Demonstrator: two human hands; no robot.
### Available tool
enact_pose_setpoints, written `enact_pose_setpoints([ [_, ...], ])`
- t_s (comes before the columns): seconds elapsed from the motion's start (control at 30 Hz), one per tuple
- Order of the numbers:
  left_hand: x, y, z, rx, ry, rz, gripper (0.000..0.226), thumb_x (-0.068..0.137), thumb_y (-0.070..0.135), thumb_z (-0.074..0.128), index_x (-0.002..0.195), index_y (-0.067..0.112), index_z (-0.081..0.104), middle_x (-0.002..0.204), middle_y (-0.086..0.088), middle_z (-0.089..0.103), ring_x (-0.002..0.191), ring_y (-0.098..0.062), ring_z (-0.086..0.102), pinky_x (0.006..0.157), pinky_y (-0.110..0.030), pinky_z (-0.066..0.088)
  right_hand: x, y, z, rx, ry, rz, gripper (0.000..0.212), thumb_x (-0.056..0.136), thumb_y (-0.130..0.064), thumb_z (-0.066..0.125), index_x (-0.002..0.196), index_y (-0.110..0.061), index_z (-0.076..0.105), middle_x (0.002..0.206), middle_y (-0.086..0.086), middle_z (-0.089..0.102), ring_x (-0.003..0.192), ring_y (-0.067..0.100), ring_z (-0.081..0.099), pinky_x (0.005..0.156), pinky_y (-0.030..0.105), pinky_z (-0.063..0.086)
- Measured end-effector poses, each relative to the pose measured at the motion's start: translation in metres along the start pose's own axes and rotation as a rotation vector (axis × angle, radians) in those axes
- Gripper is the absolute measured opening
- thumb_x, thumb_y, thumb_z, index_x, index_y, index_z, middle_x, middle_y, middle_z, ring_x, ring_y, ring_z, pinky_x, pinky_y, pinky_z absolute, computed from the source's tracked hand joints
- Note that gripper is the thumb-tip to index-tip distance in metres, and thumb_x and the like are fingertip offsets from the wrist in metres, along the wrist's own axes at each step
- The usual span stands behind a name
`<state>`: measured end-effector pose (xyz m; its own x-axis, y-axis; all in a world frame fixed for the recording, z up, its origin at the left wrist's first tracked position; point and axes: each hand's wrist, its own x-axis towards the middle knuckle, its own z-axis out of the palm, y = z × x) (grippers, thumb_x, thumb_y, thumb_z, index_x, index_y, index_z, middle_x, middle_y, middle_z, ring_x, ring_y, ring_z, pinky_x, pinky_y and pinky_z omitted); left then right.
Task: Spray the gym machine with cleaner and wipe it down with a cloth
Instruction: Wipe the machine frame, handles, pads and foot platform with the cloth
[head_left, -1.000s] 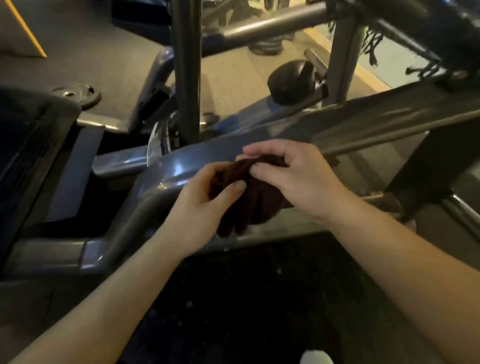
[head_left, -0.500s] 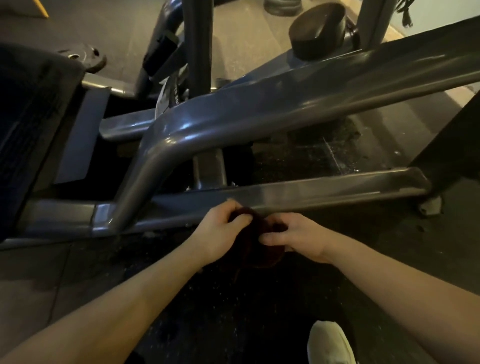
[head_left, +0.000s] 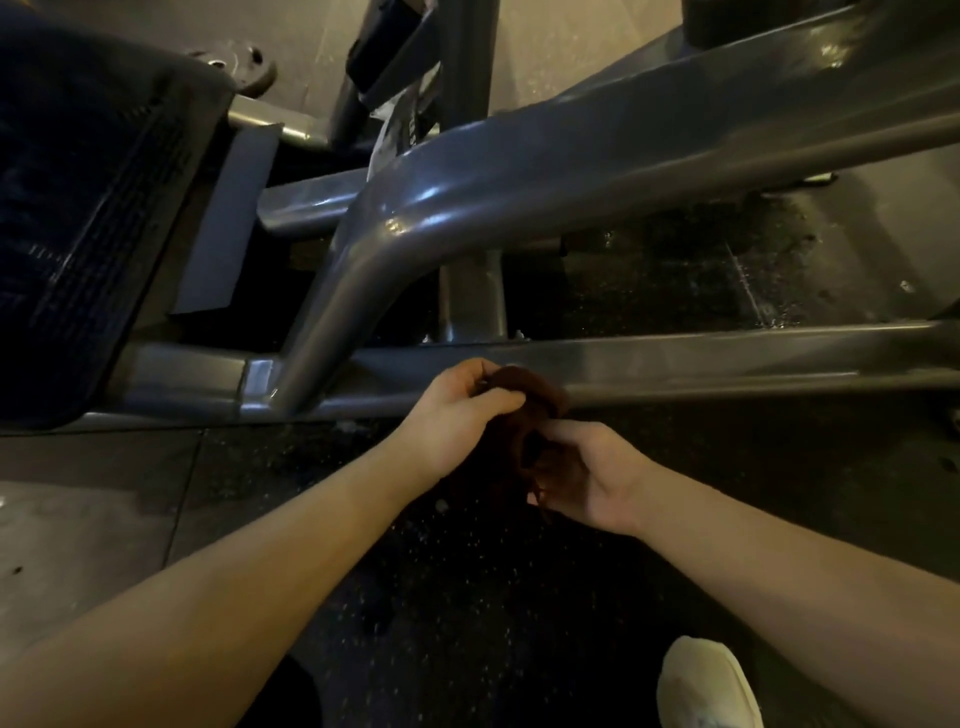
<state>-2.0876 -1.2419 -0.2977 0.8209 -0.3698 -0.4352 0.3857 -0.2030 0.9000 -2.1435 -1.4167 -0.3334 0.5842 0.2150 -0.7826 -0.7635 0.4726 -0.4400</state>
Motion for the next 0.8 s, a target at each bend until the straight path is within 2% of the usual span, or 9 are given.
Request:
enact_pose_setpoints([
  [0.2, 0.004, -0.002, 0.007, -0.016, 0.109, -0.023, 0.018, 0.099, 0.037, 0.067, 0.1, 0.019, 0.072, 0.092, -0.002, 0.076, 0.089, -0.02, 0.074, 0.09, -0.041, 0.06, -0.001, 0.001, 0.002, 0.136, 0.022, -0.058, 0.038, 0.1, -0.024, 0.053, 0.131, -0.006, 0.066, 0.126, 0.022, 0.071, 0.125, 0.042, 0.062, 0.115, 0.055, 0.043],
  [0.3, 0.002, -0.004, 0.006, 0.109, 0.158, -0.025, 0.019, 0.1, 0.036, 0.064, 0.101, 0.018, 0.07, 0.092, -0.005, 0.075, 0.087, -0.023, 0.074, 0.086, -0.042, 0.062, 0.0, -0.003, -0.006, 0.151, 0.075, -0.161, 0.039, 0.099, -0.013, 0.056, 0.137, -0.006, 0.06, 0.128, 0.021, 0.07, 0.126, 0.041, 0.062, 0.104, 0.05, 0.052],
  [0.37, 0.001, -0.004, 0.004, 0.167, 0.176, -0.021, 0.02, 0.1, 0.034, 0.063, 0.1, 0.015, 0.069, 0.09, -0.008, 0.073, 0.081, -0.024, 0.072, 0.078, -0.04, 0.06, -0.004, -0.007, -0.011, 0.153, 0.072, -0.206, 0.032, 0.098, -0.006, 0.058, 0.128, -0.009, 0.068, 0.125, 0.018, 0.072, 0.118, 0.036, 0.068, 0.096, 0.05, 0.055],
  [0.43, 0.0, -0.006, 0.002, 0.175, 0.189, -0.024, 0.018, 0.1, 0.032, 0.064, 0.098, 0.014, 0.068, 0.084, -0.007, 0.068, 0.076, -0.021, 0.067, 0.072, -0.036, 0.057, -0.006, -0.011, -0.015, 0.16, 0.056, -0.217, 0.025, 0.097, -0.001, 0.057, 0.107, -0.013, 0.077, 0.118, 0.016, 0.075, 0.11, 0.033, 0.072, 0.098, 0.051, 0.055],
  [0.47, -0.001, -0.006, 0.001, 0.17, 0.192, -0.03, 0.017, 0.099, 0.031, 0.064, 0.097, 0.015, 0.068, 0.085, -0.008, 0.069, 0.077, -0.02, 0.067, 0.074, -0.036, 0.056, -0.007, -0.011, -0.016, 0.167, 0.065, -0.217, 0.024, 0.096, 0.0, 0.058, 0.107, -0.013, 0.076, 0.119, 0.016, 0.075, 0.111, 0.033, 0.072, 0.099, 0.052, 0.055],
  [0.5, 0.0, -0.007, -0.001, 0.165, 0.197, -0.038, 0.016, 0.098, 0.031, 0.065, 0.098, 0.016, 0.069, 0.087, -0.009, 0.07, 0.081, -0.02, 0.068, 0.078, -0.037, 0.057, -0.005, -0.011, -0.019, 0.171, 0.067, -0.211, 0.027, 0.094, -0.001, 0.061, 0.114, -0.014, 0.073, 0.123, 0.016, 0.073, 0.113, 0.033, 0.071, 0.101, 0.054, 0.054],
  [0.6, 0.002, -0.007, -0.004, 0.157, 0.228, -0.051, 0.011, 0.097, 0.029, 0.066, 0.101, 0.019, 0.068, 0.093, -0.004, 0.072, 0.087, -0.017, 0.071, 0.074, -0.03, 0.055, -0.002, -0.012, -0.023, 0.199, 0.054, -0.15, 0.061, 0.081, -0.008, 0.073, 0.141, -0.015, 0.059, 0.135, 0.014, 0.068, 0.123, 0.033, 0.066, 0.103, 0.055, 0.052],
  [0.73, 0.006, -0.011, -0.009, 0.182, 0.286, -0.048, 0.013, 0.096, 0.023, 0.069, 0.107, 0.022, 0.063, 0.102, -0.002, 0.071, 0.09, -0.016, 0.071, 0.074, -0.029, 0.058, -0.002, -0.013, -0.026, 0.146, 0.026, -0.065, 0.032, 0.088, -0.016, 0.066, 0.12, -0.014, 0.072, 0.135, 0.01, 0.068, 0.126, 0.028, 0.064, 0.113, 0.046, 0.045],
  [0.8, 0.009, -0.014, -0.012, 0.206, 0.302, -0.028, 0.021, 0.094, 0.017, 0.071, 0.111, 0.025, 0.06, 0.106, -0.001, 0.07, 0.09, -0.015, 0.071, 0.072, -0.028, 0.06, -0.001, -0.012, -0.028, 0.103, 0.035, -0.059, 0.039, 0.088, -0.015, 0.065, 0.127, -0.014, 0.069, 0.14, 0.009, 0.065, 0.13, 0.027, 0.062, 0.111, 0.044, 0.046],
])
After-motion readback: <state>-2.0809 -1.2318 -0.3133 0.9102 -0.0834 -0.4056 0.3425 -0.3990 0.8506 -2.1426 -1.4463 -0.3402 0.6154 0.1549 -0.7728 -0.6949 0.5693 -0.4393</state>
